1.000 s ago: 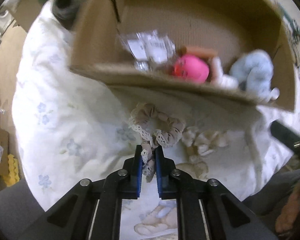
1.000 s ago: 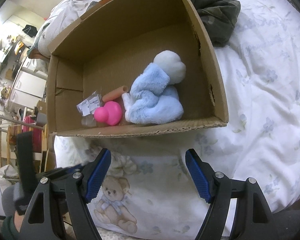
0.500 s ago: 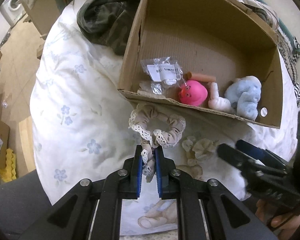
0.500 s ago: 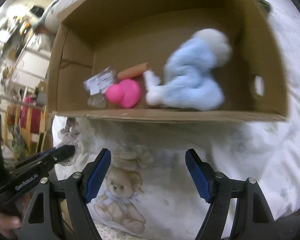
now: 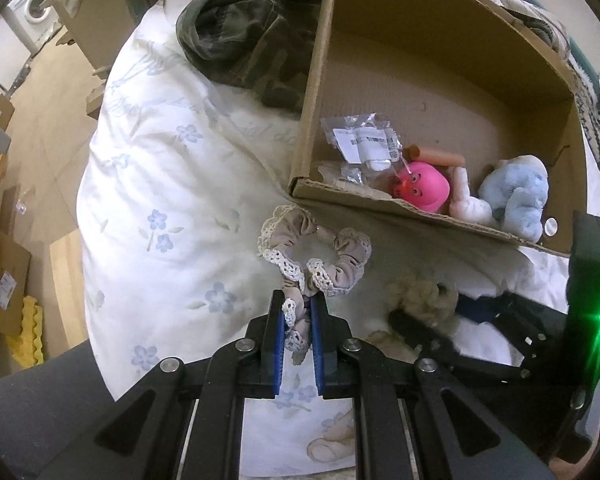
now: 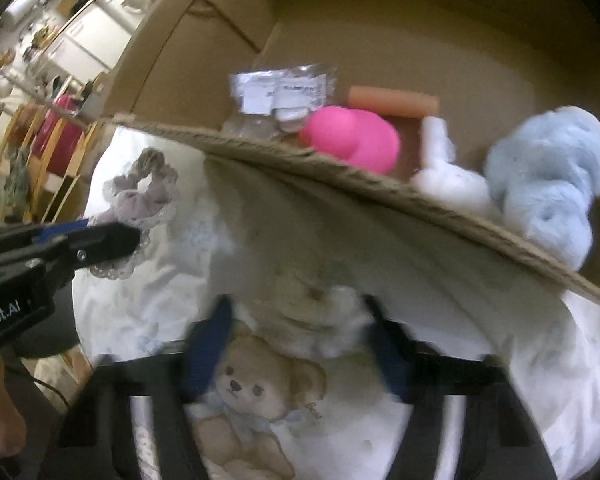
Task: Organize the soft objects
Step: 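Grasp the beige lace scrunchie with the left tool while the right tool grasps the white scrunchie, then carry both scrunchies over the box and open both tools to drop them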
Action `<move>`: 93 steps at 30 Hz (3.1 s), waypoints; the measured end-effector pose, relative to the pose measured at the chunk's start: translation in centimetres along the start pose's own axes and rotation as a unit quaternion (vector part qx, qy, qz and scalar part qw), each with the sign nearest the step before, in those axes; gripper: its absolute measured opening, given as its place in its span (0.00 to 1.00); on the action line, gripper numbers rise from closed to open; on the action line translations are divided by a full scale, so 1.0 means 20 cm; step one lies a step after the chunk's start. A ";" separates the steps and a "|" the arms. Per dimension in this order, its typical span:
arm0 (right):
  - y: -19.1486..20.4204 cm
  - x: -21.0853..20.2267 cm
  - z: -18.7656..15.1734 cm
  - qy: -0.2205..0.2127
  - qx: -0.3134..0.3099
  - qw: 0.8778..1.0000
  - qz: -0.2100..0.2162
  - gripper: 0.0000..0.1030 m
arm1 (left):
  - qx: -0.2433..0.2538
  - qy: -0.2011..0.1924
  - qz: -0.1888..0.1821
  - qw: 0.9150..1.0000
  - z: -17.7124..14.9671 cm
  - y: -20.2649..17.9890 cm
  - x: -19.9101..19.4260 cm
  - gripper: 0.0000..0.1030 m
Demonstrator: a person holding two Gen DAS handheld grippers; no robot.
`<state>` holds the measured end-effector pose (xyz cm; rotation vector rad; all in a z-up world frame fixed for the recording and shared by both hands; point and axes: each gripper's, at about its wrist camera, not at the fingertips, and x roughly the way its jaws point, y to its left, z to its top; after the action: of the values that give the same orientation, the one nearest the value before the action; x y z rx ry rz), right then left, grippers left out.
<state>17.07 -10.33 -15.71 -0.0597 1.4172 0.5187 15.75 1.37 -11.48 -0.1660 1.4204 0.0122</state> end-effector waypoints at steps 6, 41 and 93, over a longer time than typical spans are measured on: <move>-0.02 -0.06 -0.05 -0.003 -0.003 1.000 0.010 0.23 | -0.004 -0.007 0.000 1.000 -0.01 -0.02 -0.02 0.11; -0.30 -0.85 -0.08 -0.194 0.078 0.977 0.051 0.22 | -0.021 -0.166 -0.061 0.984 0.02 -0.01 -0.60 0.10; -0.51 -0.53 0.16 -0.145 0.123 0.980 0.052 0.26 | 0.079 -0.120 -0.013 0.990 0.30 -0.34 -0.15 0.23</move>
<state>23.21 -21.44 -7.84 0.2794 1.1914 0.4155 21.95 -4.25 -6.98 -0.0503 1.1736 -0.0994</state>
